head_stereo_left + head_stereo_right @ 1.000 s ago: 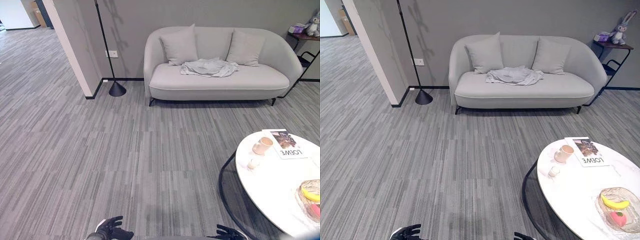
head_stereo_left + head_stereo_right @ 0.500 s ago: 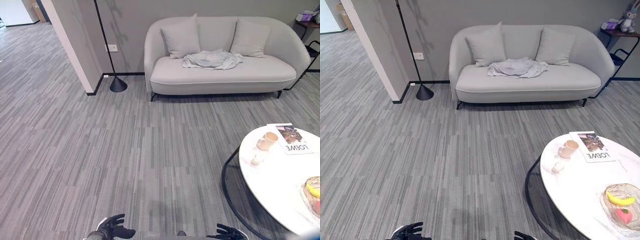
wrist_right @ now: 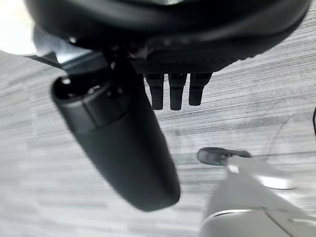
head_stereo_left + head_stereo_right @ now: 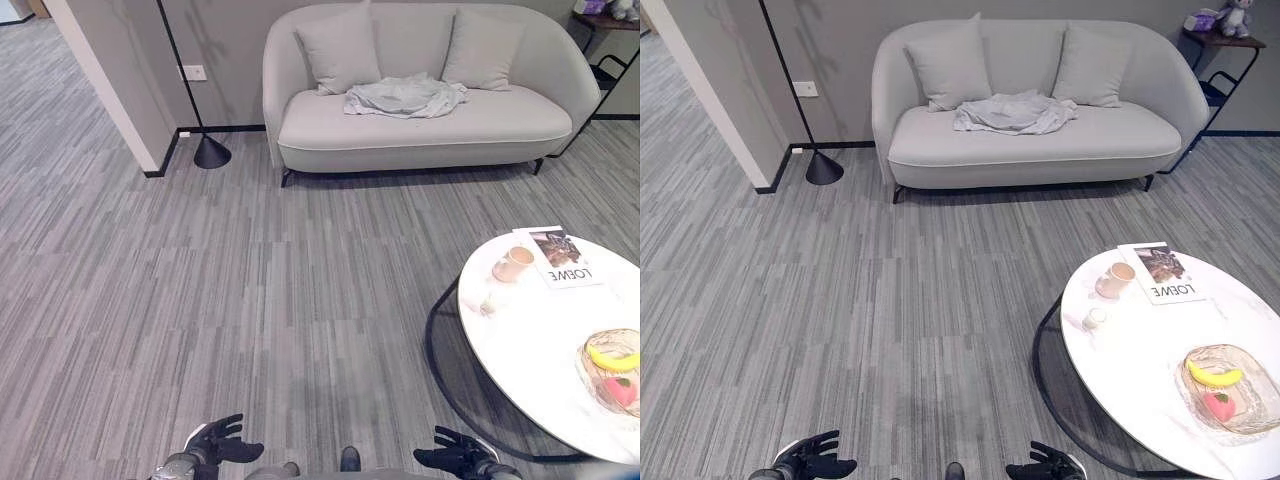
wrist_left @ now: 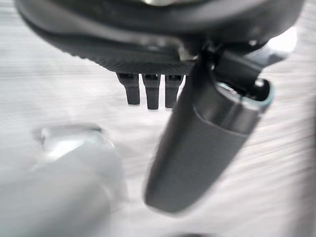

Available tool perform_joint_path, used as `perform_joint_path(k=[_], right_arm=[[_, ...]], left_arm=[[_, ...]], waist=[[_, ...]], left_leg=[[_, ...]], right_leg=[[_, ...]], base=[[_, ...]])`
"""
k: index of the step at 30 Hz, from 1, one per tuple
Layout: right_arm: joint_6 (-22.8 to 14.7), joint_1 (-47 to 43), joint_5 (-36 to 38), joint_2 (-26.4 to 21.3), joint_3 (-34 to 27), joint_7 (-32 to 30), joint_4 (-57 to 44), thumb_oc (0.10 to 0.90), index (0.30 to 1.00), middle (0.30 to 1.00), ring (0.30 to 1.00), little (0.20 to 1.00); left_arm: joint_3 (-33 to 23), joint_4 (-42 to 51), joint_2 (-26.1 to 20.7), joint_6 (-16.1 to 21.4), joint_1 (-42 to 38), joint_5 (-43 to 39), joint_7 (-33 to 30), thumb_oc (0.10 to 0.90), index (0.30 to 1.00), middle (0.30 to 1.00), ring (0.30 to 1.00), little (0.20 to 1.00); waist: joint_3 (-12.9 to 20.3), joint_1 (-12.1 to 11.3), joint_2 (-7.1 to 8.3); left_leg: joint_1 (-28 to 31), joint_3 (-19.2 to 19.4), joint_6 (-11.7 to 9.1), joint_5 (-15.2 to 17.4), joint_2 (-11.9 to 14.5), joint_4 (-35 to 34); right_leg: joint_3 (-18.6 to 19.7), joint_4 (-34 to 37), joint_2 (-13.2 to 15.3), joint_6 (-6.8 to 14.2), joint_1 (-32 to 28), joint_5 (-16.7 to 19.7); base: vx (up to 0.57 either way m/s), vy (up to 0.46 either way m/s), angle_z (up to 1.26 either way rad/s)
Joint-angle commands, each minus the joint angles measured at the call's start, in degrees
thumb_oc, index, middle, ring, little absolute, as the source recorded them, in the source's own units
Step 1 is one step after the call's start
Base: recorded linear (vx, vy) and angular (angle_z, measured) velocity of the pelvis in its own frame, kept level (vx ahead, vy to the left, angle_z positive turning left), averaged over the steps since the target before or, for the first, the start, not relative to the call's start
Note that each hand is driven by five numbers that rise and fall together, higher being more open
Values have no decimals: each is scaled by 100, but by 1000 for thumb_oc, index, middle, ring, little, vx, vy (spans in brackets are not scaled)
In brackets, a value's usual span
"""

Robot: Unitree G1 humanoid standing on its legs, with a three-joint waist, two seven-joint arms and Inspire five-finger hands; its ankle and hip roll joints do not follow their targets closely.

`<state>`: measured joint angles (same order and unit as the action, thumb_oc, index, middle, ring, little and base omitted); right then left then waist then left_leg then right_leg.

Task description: Hang the clothes on the sofa on the clothes rack.

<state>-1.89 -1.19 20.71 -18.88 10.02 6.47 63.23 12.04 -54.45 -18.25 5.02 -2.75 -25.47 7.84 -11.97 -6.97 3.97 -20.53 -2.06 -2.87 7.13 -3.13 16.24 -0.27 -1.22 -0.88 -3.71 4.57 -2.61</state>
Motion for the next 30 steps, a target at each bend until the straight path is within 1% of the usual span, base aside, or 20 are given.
perform_joint_path(k=[1,4,6,8,9,10,12,13,14,15,16,17,18,19,21,23,25,26,28,30], right_arm=[[-335,-20,82,-483,56,-43,-437,800,900,900,900,900],[-279,-97,-69,-387,78,29,-395,800,900,900,900,900],[-310,51,-271,-292,65,122,-342,800,900,900,900,900],[-263,179,-355,-260,-16,202,-250,800,900,900,900,900],[-263,180,-355,-262,-17,202,-250,800,900,900,900,900],[-240,163,-335,-285,-42,235,-151,800,900,900,900,900],[-215,183,-317,-253,-83,237,-96,800,900,900,900,900],[-215,183,-317,-255,-83,237,-96,800,900,900,900,900],[-195,218,-345,-234,-153,204,-120,800,900,900,900,900],[-194,270,-329,-234,-191,189,-127,800,900,900,900,900],[-193,271,-329,-233,-190,189,-128,800,900,900,900,900],[-197,363,-294,-260,-295,175,-167,800,900,900,900,900],[-180,375,-276,-273,-334,170,-180,800,900,900,900,900],[-180,376,-276,-274,-333,170,-181,800,900,900,900,900],[-179,314,-172,-330,-383,127,-244,800,900,900,900,900],[-190,214,-161,-365,-374,70,-270,800,900,900,900,900],[-178,136,-239,-397,-361,65,-247,800,900,900,900,900],[-178,136,-239,-399,-361,65,-247,800,900,900,900,900],[-182,211,-305,-559,-323,109,-347,800,900,900,900,900],[-169,342,-325,-616,-374,118,-277,800,900,900,900,900]], left_arm=[[-412,-40,-150,125,-73,-304,-21,800,900,900,900,900],[-591,-222,-181,124,57,-274,-3,800,900,900,900,900],[-734,-363,-172,161,262,-222,40,800,900,900,900,900],[-829,-475,-206,156,399,-129,67,800,900,900,900,900],[-829,-475,-205,156,399,-129,67,800,900,900,900,900],[-873,-466,-244,95,442,-142,88,800,900,900,900,900],[-944,-427,-316,78,491,-176,70,800,900,900,900,900],[-944,-427,-314,77,491,-176,70,800,900,900,900,900],[-939,-514,-374,68,461,-96,41,800,900,900,900,900],[-897,-484,-377,57,453,-37,28,800,900,900,900,900],[-898,-483,-377,57,453,-37,27,800,900,900,900,900],[-864,-464,-388,79,408,1,-4,800,900,900,900,900],[-853,-405,-381,83,401,28,-18,800,900,900,900,900],[-854,-404,-380,83,403,29,-19,800,900,900,900,900],[-861,-273,-385,159,334,71,-133,800,900,900,900,900],[-910,-142,-377,202,322,140,-193,800,900,900,900,900],[-879,4,-353,209,316,197,-164,800,900,900,900,900],[-878,4,-352,208,317,197,-164,800,900,900,900,900],[-769,241,-361,215,446,35,-47,800,900,900,900,900],[-654,379,-367,151,572,19,32,800,900,900,900,900]], waist=[[226,-32,-76],[443,-252,-1],[747,-339,119],[885,-431,331],[894,-441,321],[802,-486,289],[663,-427,138],[670,-431,129],[529,-283,-77],[485,-174,-168],[475,-161,-161],[438,40,-322],[405,148,-354],[391,162,-363],[327,383,-283],[267,474,-253],[295,507,-307],[296,505,-314],[439,554,-301],[521,653,-388]], left_leg=[[-385,101,263,-1169,-58,-1710],[-333,390,321,-1413,-113,-2052],[-85,14,434,-1852,-354,-2123],[193,-36,543,-1814,-544,-2034],[184,-33,541,-1817,-528,-2036],[484,-105,650,-1611,-567,-1877],[1033,-260,870,-1266,-531,-1778],[1023,-259,869,-1265,-520,-1774],[1609,-356,1037,-1017,-375,-1915],[1821,-406,1056,-912,-304,-1927],[1832,-418,1055,-914,-314,-1930],[2331,-652,974,-640,-153,-1982],[2544,-739,922,-526,-91,-1997],[2564,-753,918,-522,-81,-1999],[3278,-898,627,-11,30,-2124],[3713,-871,445,364,163,-2124],[3996,-799,301,516,379,-2124],[3998,-796,299,520,387,-2124],[4175,-782,88,34,695,-1956],[3920,-788,-8,-672,1016,-874]], right_leg=[[163,504,-54,457,-1939,-820],[552,430,67,551,-2299,-931],[605,168,292,724,-2270,-734],[625,-539,679,1137,-2174,240],[638,-540,667,1136,-2159,249],[657,-1830,804,1318,-1809,1482],[343,-3149,1097,1267,-1324,2310],[348,-3145,1086,1267,-1315,2319],[-141,-4156,1405,1134,-608,2082],[-438,-4193,1512,991,-343,1567],[-453,-4201,1524,988,-358,1554],[-1074,-3563,1481,775,174,547],[-1290,-3087,1471,830,243,491],[-1311,-3069,1463,827,208,493],[-1707,-746,1072,1149,568,738],[-1862,526,798,1411,719,1192],[-1965,622,672,1553,1172,1113],[-1967,622,664,1552,1171,1111],[-1915,622,558,1268,823,1414],[-1670,395,427,1064,586,1327]], base=[[585,77,-87],[598,154,-65],[883,286,-103],[621,188,-78],[656,187,-64],[620,206,-51],[630,248,-25],[582,308,17],[551,258,26],[554,253,22],[611,8,11],[643,-91,41],[644,-90,54],[602,-226,71],[765,-330,60],[734,-273,46],[603,-203,19],[760,-274,10],[872,-335,15],[785,-330,44]])
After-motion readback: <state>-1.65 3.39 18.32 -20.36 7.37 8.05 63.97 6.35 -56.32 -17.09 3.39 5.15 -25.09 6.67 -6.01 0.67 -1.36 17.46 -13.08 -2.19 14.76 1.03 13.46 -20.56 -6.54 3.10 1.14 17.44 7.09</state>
